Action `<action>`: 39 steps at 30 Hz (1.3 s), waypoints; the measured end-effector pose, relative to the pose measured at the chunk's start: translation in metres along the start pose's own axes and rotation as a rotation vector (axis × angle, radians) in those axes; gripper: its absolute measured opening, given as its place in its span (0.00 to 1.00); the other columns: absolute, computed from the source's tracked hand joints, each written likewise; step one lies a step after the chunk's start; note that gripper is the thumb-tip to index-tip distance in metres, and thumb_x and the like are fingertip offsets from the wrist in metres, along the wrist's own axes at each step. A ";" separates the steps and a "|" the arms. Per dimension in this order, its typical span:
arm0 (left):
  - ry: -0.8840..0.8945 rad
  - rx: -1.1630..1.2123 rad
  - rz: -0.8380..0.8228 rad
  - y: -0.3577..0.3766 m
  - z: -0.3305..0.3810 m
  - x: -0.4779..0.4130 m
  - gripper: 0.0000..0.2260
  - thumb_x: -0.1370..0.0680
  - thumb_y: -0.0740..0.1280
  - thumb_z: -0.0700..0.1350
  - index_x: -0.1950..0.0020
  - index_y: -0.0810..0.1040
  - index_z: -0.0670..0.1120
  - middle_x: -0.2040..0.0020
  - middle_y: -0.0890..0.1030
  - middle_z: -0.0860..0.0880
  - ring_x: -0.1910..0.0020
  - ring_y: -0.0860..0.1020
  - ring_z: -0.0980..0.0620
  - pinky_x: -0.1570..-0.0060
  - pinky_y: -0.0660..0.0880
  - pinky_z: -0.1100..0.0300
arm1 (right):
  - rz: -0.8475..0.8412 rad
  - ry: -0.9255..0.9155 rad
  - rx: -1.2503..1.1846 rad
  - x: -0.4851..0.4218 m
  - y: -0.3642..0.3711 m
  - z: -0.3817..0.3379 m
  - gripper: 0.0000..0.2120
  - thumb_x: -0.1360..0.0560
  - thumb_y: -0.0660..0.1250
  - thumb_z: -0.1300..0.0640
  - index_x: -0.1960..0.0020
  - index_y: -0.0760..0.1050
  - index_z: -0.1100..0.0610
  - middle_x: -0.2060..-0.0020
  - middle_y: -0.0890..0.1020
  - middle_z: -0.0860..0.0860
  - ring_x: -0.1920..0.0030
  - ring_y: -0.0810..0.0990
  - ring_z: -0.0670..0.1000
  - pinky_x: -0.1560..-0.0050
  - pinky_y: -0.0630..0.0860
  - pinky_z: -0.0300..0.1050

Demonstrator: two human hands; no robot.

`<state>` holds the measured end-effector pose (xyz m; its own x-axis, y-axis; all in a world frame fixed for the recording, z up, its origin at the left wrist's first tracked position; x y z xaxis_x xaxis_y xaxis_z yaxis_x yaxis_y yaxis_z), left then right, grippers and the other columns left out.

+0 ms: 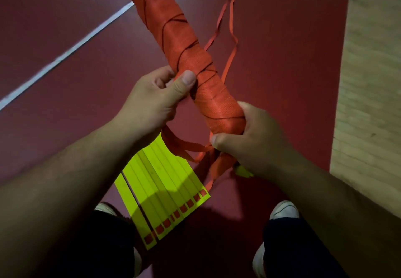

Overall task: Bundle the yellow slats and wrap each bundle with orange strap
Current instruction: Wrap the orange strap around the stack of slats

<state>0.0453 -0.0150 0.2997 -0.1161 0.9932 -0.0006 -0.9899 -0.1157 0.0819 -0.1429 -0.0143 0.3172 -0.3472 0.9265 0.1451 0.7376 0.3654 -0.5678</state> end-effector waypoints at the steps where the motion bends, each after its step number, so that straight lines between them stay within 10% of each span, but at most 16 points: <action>1: -0.002 0.012 -0.005 -0.001 0.000 -0.001 0.10 0.23 0.67 0.53 0.59 0.73 0.48 0.75 0.65 0.58 0.77 0.58 0.60 0.78 0.53 0.63 | -0.021 -0.006 -0.043 0.001 0.000 -0.001 0.09 0.34 0.76 0.59 0.58 0.76 0.53 0.67 0.81 0.52 0.69 0.79 0.49 0.71 0.73 0.38; 6: 0.001 0.063 -0.128 -0.008 -0.001 -0.004 0.33 0.35 0.74 0.69 0.55 0.72 0.40 0.69 0.63 0.44 0.75 0.59 0.53 0.75 0.54 0.56 | -0.174 -0.003 -0.250 0.005 -0.005 -0.005 0.10 0.32 0.75 0.64 0.57 0.76 0.53 0.66 0.83 0.58 0.68 0.83 0.55 0.67 0.80 0.48; 11: 0.007 0.153 -0.172 -0.011 -0.003 -0.001 0.16 0.31 0.72 0.60 0.60 0.74 0.50 0.70 0.66 0.48 0.77 0.60 0.55 0.74 0.53 0.56 | -0.259 0.087 -0.309 0.001 -0.008 -0.002 0.10 0.32 0.75 0.65 0.54 0.78 0.57 0.63 0.84 0.62 0.65 0.84 0.60 0.62 0.82 0.58; 14: -0.002 0.096 -0.079 -0.004 0.000 0.000 0.16 0.29 0.73 0.57 0.54 0.74 0.47 0.68 0.65 0.39 0.71 0.58 0.47 0.71 0.53 0.53 | -0.141 0.026 -0.037 -0.003 -0.004 0.005 0.17 0.34 0.77 0.54 0.46 0.78 0.51 0.59 0.84 0.50 0.60 0.84 0.51 0.57 0.81 0.48; 19: 0.008 -0.002 0.069 0.006 -0.005 0.000 0.09 0.24 0.70 0.52 0.59 0.74 0.50 0.73 0.66 0.56 0.77 0.61 0.59 0.78 0.59 0.66 | 0.010 0.016 0.154 0.000 0.010 0.008 0.35 0.38 0.78 0.42 0.35 0.68 0.42 0.53 0.80 0.42 0.55 0.80 0.43 0.54 0.77 0.41; 31: 0.048 -0.103 -0.047 -0.002 0.005 0.000 0.07 0.20 0.67 0.52 0.52 0.77 0.48 0.74 0.70 0.59 0.78 0.62 0.62 0.78 0.59 0.67 | -0.111 0.128 -0.324 0.001 0.003 -0.001 0.15 0.37 0.77 0.52 0.56 0.76 0.55 0.70 0.82 0.55 0.70 0.83 0.61 0.75 0.79 0.55; 39: 0.034 0.143 -0.182 0.001 0.004 0.003 0.29 0.32 0.74 0.65 0.47 0.72 0.43 0.62 0.65 0.37 0.70 0.56 0.38 0.65 0.47 0.46 | -0.448 0.133 -0.606 0.003 -0.001 0.002 0.06 0.34 0.71 0.59 0.58 0.77 0.58 0.67 0.81 0.57 0.70 0.80 0.56 0.72 0.77 0.44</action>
<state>0.0441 -0.0117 0.3037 0.0578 0.9964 -0.0617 -0.9734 0.0700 0.2182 -0.1463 -0.0119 0.3168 -0.6437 0.6671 0.3750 0.7449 0.6586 0.1069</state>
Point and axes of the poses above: each hand's wrist, its own x-axis away from the middle knuckle, its own y-axis out of the palm, z = x × y, the point moved 1 cm from there along -x, towards the middle knuckle
